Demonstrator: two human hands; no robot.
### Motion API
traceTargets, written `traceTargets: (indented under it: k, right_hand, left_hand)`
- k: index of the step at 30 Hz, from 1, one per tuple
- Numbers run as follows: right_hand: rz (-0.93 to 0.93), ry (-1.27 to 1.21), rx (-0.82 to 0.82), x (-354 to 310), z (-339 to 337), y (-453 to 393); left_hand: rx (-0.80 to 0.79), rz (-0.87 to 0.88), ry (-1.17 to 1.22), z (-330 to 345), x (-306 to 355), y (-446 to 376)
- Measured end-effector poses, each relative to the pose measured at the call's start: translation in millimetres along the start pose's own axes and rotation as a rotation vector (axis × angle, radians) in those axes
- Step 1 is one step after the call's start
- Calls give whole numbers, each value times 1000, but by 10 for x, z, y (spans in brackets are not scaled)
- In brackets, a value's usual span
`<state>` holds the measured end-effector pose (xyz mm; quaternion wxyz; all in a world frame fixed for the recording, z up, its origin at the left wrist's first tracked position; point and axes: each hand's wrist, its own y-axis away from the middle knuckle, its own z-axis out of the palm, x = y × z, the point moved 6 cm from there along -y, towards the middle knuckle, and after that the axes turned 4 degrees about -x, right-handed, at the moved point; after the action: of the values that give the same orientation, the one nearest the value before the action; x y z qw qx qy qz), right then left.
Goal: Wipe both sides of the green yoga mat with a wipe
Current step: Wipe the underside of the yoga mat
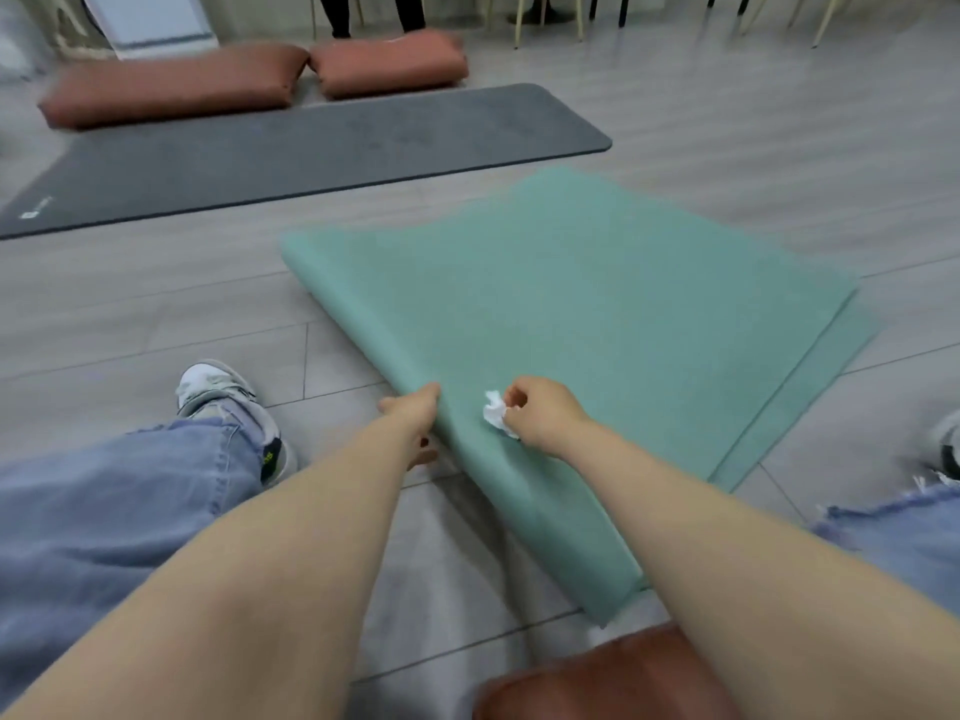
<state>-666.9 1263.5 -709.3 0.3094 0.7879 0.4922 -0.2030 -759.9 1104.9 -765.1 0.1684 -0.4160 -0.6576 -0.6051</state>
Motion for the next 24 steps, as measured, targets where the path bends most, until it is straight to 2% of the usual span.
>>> traceTargets:
  k: [4,7,11,15,17,19,21,22,24]
  right_hand:
    - [-167,85,-218,-29,547,12]
    - [-261,218,-276,29,892,15]
    - [-281,297,-229,177,999,-159]
    - [-193,289,-137,393,683,-543]
    - [-110,292,-42,578,399,-771]
    - [57,312,61,861,111,-991]
    - [230,274,125,1106,-51,-1084]
    - [255,239,140,1111,-49,-1072]
    - [140,207,149,899,125,-952]
  left_hand:
    - [-35,-48,125,3,-337,-257]
    - [20,-1,20,-48,-505,-474]
    - [162,97,-134,-103,-521,-509]
    - [274,148,-276,-59,-555,-483]
    - [306,158,-290,-27,-572,-485]
    - [361,184,-290,-11,-563,-505]
    - [418,212,-370,-18,-536,-533]
    - [428,234,-420,-22,-514,-545]
    - [413,283,-467,-13,-486,-554]
